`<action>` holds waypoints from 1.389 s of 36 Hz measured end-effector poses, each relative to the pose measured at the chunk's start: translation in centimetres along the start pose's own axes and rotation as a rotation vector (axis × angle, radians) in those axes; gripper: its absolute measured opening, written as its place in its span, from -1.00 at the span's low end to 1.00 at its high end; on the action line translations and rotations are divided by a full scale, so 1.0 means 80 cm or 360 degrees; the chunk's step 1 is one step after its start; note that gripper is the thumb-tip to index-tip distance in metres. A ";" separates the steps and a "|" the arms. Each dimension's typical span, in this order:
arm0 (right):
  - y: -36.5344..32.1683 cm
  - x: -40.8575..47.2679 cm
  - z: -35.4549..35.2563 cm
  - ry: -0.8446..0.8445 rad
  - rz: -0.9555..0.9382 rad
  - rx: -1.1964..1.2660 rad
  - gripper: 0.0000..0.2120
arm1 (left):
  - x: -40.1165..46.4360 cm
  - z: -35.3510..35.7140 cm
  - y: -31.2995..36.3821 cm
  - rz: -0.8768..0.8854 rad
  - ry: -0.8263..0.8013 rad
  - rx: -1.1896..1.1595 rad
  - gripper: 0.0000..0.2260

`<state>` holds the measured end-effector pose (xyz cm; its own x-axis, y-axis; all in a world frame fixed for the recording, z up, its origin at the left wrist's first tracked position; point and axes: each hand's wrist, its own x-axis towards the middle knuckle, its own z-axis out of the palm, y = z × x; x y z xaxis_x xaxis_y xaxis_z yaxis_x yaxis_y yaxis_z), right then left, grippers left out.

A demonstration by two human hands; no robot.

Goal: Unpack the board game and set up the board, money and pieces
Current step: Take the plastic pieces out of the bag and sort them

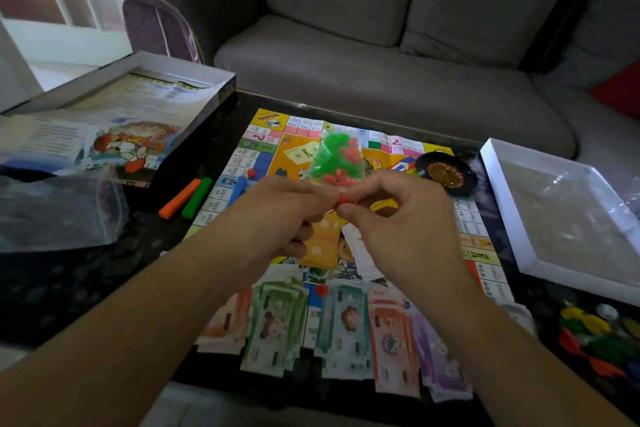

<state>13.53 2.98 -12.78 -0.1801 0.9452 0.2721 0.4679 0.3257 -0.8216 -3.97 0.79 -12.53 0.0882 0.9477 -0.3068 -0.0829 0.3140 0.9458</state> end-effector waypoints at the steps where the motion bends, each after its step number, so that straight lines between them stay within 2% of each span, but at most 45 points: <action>1: 0.000 0.000 0.000 -0.0020 0.0009 0.0020 -0.82 | 0.000 -0.002 0.000 0.0015 -0.0002 0.0026 -0.84; 6: 0.006 -0.002 0.004 -0.0152 0.0038 0.0022 -0.81 | -0.002 -0.006 -0.002 -0.0034 0.0009 0.0113 -0.84; 11: 0.007 -0.003 0.005 -0.0226 0.0097 -0.0019 -0.75 | 0.004 -0.017 -0.002 -0.0100 0.0112 0.0183 -0.76; 15: 0.009 -0.008 0.011 -0.0552 0.0104 -0.0343 -0.87 | 0.006 -0.024 0.000 -0.0124 0.0261 0.0489 -0.78; 19: 0.016 -0.018 0.023 -0.0912 -0.0168 -0.0780 -0.94 | 0.008 -0.029 0.001 -0.0108 0.0301 0.0530 -0.75; 25: 0.017 -0.022 0.026 -0.1078 -0.0216 -0.0928 -0.94 | 0.009 -0.033 0.002 -0.0091 0.0311 0.0527 -0.76; 31: 0.020 -0.025 0.029 -0.1045 -0.0283 -0.0994 -0.85 | 0.005 -0.035 0.006 -0.0076 0.0260 0.0484 -0.75; 35: 0.022 -0.026 0.030 -0.0957 -0.0351 -0.0941 -0.89 | 0.002 -0.036 0.007 -0.0054 0.0253 0.0388 -0.75; 38: 0.015 -0.016 0.018 -0.0656 -0.0197 -0.0651 -0.89 | -0.001 -0.038 0.008 -0.0031 0.0209 0.0273 -0.78; 42: -0.012 -0.002 -0.011 -0.0201 0.0022 0.0036 -0.87 | -0.010 -0.035 0.010 -0.0007 0.0023 -0.0028 -0.83; 44: -0.024 0.000 -0.022 -0.0110 0.0022 0.0357 -0.89 | -0.012 -0.029 0.009 0.0005 -0.0086 -0.0154 -0.80; 47: -0.032 -0.002 -0.027 -0.0084 -0.0040 0.0562 -0.91 | -0.014 -0.017 0.009 0.0040 -0.0248 -0.0310 -0.63; 50: -0.030 -0.003 -0.026 -0.0078 -0.0077 0.0635 -0.91 | -0.018 -0.005 0.009 0.0074 -0.0347 -0.0426 -0.76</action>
<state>14.22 2.00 -9.83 -0.2391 0.9239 0.2988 0.0867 0.3269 -0.9411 -4.52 -0.29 -11.44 0.2857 0.9357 -0.2069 -0.3464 0.3022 0.8881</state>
